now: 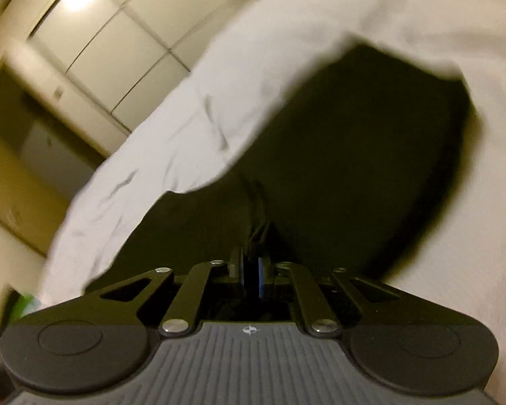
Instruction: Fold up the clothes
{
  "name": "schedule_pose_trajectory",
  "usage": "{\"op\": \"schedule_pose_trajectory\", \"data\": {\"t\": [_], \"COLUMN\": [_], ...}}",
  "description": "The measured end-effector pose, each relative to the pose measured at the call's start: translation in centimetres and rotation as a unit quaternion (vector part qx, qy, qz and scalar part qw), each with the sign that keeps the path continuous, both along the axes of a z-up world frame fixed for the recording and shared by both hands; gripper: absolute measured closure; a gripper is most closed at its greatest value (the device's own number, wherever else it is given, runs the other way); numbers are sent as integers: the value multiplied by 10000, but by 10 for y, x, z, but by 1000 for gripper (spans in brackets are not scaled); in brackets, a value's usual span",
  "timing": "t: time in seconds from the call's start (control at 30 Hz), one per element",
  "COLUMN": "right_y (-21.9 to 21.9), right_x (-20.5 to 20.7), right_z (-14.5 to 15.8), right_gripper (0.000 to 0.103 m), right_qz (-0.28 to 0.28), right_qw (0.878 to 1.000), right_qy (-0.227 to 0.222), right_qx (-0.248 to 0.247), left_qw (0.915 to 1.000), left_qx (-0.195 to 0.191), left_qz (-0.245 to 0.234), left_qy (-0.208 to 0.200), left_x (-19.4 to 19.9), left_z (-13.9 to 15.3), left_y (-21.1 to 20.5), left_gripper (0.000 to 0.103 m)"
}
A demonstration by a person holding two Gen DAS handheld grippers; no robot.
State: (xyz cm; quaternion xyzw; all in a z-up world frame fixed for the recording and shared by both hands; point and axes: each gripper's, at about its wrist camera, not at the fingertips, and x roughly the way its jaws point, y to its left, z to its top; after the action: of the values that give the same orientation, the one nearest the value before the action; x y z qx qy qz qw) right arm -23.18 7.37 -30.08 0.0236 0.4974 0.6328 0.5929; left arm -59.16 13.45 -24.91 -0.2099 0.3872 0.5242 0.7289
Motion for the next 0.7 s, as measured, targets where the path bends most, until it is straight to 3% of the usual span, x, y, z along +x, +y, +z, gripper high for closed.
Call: {"op": "schedule_pose_trajectory", "data": {"t": [0.2,0.63,0.7], "right_y": [1,2,2], "right_x": [2,15,13], "right_z": [-2,0,1], "right_gripper": [92,70,70], "right_qz": [66,174,224], "right_qw": [10000,9995,9996], "right_qy": [-29,242,119], "right_qx": [-19,77,87], "left_qw": [9999,9996,9995], "left_qx": [-47,-110,-127], "left_qz": [88,201,208], "left_qy": [-62,-153,-195], "left_x": [2,1,-1], "left_z": [0,-1,-1], "left_y": [3,6,7], "left_gripper": [69,68,68]}}
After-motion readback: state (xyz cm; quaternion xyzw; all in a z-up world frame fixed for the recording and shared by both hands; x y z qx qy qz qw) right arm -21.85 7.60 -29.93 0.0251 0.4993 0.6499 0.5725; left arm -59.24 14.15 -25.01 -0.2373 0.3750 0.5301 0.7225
